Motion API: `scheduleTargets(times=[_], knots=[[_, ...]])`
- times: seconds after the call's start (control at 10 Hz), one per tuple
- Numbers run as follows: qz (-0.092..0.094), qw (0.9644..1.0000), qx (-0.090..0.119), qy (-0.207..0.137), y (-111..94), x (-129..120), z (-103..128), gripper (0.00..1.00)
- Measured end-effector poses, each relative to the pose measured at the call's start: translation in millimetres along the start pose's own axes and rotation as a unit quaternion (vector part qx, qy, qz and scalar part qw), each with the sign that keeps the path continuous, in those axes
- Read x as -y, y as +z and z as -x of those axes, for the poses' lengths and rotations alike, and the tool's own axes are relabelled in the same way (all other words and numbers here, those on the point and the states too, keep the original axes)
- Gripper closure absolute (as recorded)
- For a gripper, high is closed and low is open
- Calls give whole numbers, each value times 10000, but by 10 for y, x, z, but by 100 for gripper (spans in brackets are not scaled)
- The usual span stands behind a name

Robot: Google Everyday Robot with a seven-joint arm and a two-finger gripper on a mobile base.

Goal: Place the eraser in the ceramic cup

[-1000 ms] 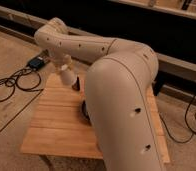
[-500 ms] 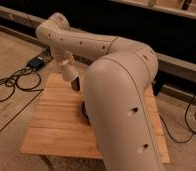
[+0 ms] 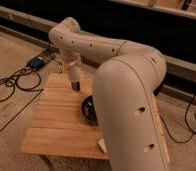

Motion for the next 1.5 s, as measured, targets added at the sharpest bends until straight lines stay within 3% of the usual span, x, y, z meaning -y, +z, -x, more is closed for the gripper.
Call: scheduleTargets(times=[0.5,1.5], knots=[[327,9989,293,179,223,148,-14,100],[619,9957,673,128,238,78,80,100]])
